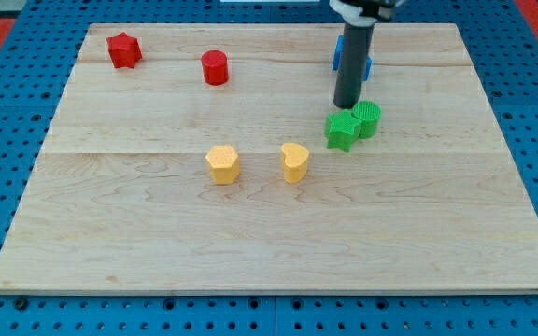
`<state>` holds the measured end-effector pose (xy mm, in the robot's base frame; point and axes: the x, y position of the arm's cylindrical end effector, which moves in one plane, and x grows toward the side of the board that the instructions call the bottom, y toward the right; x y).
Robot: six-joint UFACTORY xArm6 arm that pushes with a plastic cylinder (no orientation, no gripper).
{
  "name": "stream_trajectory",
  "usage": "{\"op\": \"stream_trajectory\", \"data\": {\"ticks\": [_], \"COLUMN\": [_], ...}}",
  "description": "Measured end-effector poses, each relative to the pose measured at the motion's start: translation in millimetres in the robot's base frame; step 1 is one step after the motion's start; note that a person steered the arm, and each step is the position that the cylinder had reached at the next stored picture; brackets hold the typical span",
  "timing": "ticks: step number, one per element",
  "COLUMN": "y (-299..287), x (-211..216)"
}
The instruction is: Push the yellow heart to the center of the board
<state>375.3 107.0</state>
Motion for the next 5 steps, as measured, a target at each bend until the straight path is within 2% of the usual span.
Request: {"op": "stream_trajectory", "data": {"ticks": [1, 2, 4, 5], "y": [77, 60, -133, -159], "x": [44, 117, 88, 99]}}
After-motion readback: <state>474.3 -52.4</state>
